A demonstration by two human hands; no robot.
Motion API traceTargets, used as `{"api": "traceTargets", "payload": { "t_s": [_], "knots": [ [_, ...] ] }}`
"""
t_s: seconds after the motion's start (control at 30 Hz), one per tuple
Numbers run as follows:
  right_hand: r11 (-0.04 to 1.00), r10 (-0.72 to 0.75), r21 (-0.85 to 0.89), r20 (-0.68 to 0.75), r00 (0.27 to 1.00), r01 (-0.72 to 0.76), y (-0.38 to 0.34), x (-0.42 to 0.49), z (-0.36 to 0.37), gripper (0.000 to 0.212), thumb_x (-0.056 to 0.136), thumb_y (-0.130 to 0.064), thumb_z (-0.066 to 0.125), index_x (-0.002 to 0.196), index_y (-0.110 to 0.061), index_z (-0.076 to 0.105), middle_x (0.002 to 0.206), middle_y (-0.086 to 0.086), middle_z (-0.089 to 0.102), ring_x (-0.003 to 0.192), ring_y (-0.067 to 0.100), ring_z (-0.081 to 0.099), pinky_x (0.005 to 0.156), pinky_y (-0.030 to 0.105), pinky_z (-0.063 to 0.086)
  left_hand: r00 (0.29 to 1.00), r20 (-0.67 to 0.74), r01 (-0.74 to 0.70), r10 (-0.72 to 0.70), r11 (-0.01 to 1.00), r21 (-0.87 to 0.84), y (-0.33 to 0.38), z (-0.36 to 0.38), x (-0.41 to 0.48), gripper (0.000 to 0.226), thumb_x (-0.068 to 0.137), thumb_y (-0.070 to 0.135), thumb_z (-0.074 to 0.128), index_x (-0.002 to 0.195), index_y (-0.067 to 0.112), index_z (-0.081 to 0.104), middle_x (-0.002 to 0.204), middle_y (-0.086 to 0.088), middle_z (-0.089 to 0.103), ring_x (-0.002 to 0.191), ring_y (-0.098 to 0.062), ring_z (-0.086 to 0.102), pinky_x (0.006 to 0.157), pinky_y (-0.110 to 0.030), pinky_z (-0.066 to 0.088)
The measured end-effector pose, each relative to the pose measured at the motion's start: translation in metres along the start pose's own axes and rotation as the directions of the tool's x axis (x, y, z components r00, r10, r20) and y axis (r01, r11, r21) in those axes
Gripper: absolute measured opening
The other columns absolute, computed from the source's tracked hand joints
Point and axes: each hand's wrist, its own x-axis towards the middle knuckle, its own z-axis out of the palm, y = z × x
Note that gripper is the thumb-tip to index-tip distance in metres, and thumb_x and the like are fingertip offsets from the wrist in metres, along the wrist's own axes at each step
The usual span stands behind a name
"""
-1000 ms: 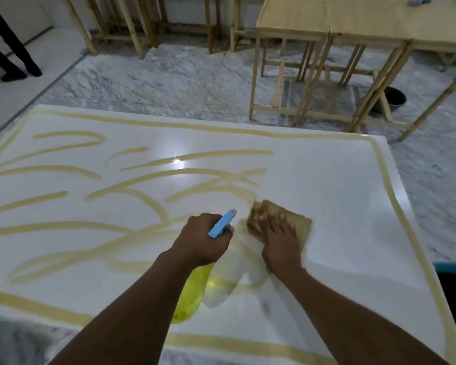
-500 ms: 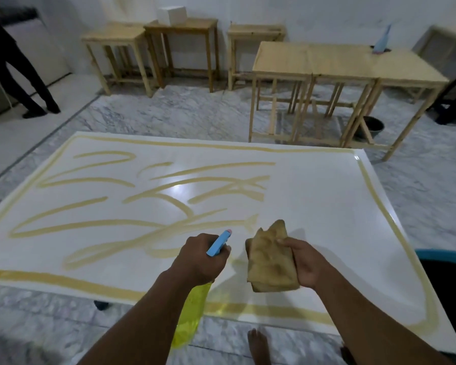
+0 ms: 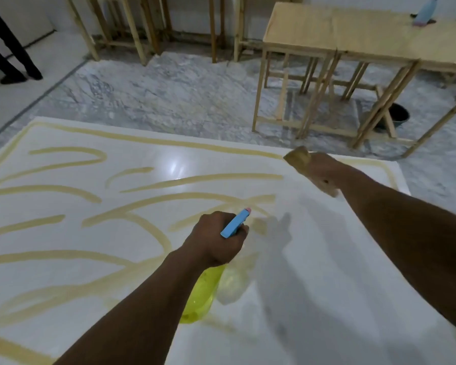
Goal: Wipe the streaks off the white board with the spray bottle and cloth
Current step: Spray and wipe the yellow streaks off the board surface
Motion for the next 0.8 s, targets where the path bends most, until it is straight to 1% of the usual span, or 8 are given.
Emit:
{"api": "traceTargets", "payload": {
  "t_s": [0.07,0.13,0.23,0.3,0.47,0.63,0.73,0.8],
  "knots": [
    [0.975,-0.073,-0.217,-0.134,0.988,0.043,-0.003,0.037,-0.011,0.034,0.097,-0.009,0.053,0.130,-0.006,0.061,0.133,0.020,0.060,0.123,0.040,0.055,0.093,0.037,0.043,1.000,-0.013,-0.008,0.008,1.000,-0.004,0.001,0.004,0.019,0.038,0.099,0.036,0.057,0.080,0.002,0.059,0.075,-0.022,0.067,0.067,-0.038,0.070,0.068,-0.054,0.060],
    [0.923,-0.075,-0.384,-0.137,0.988,0.017,0.008,0.059,-0.003,0.039,0.095,-0.006,0.047,0.133,-0.005,0.058,0.139,0.022,0.056,0.127,0.041,0.053,0.100,0.040,0.043,1.000,-0.019,-0.001,0.001,1.000,-0.024,-0.001,0.009,0.029,0.039,0.098,0.036,0.058,0.080,0.001,0.059,0.074,-0.023,0.066,0.067,-0.039,0.070,0.067,-0.054,0.060],
    [0.861,-0.018,-0.508,-0.021,1.000,0.005,0.062,0.065,0.042,0.058,0.089,-0.032,0.033,0.144,-0.018,0.046,0.146,0.014,0.047,0.135,0.038,0.044,0.110,0.047,0.040,1.000,0.013,0.017,-0.016,1.000,-0.024,-0.009,0.019,0.030,0.041,0.096,0.039,0.056,0.080,0.002,0.059,0.074,-0.023,0.066,0.065,-0.040,0.069,0.065,-0.054,0.060],
    [0.827,-0.019,-0.562,-0.068,0.998,-0.023,0.099,0.056,0.078,0.072,0.081,-0.037,0.025,0.152,-0.025,0.032,0.159,0.008,0.030,0.148,0.035,0.025,0.116,0.056,0.029,0.999,0.026,0.019,-0.018,0.999,-0.025,-0.014,0.022,0.024,0.042,0.094,0.042,0.054,0.078,0.004,0.058,0.073,-0.022,0.065,0.064,-0.039,0.069,0.065,-0.054,0.060],
    [0.773,-0.088,-0.633,-0.175,0.981,-0.043,0.125,-0.036,0.143,0.066,0.091,-0.024,0.043,0.156,-0.029,0.029,0.163,0.004,0.027,0.150,0.032,0.017,0.110,0.061,0.030,0.999,0.009,0.042,-0.041,0.999,-0.013,-0.025,0.024,-0.015,0.041,0.097,0.037,0.057,0.074,0.004,0.056,0.071,-0.022,0.066,0.065,-0.039,0.070,0.068,-0.054,0.059],
    [0.784,-0.058,-0.620,-0.141,0.988,-0.042,0.143,-0.161,0.218,0.071,0.079,-0.026,0.040,0.150,-0.023,0.045,0.157,0.010,0.042,0.144,0.038,0.037,0.102,0.063,0.036,0.999,0.011,0.047,-0.047,0.999,-0.022,-0.031,0.021,-0.082,0.038,0.097,0.034,0.060,0.077,0.002,0.062,0.070,-0.021,0.067,0.065,-0.037,0.071,0.069,-0.050,0.061],
    [0.767,-0.069,-0.641,-0.097,0.993,-0.010,0.142,-0.247,0.267,0.070,0.083,-0.028,0.045,0.153,-0.024,0.040,0.161,0.008,0.036,0.147,0.037,0.033,0.106,0.061,0.036,0.998,0.039,0.056,-0.054,0.997,-0.045,-0.037,0.019,-0.134,0.038,0.099,0.033,0.060,0.072,0.006,0.059,0.057,-0.009,0.060,0.056,-0.029,0.073,0.055,-0.032,0.059],
    [0.776,-0.087,-0.628,-0.005,0.996,0.064,0.136,-0.285,0.283,0.064,0.089,-0.028,0.046,0.153,-0.031,0.036,0.162,0.002,0.033,0.149,0.030,0.030,0.112,0.051,0.035,0.996,0.059,0.073,-0.069,0.995,-0.068,-0.044,0.019,-0.165,0.039,0.099,0.032,0.060,0.067,0.011,0.054,0.053,-0.001,0.056,0.049,-0.024,0.073,0.047,-0.022,0.051]
  ]
}}
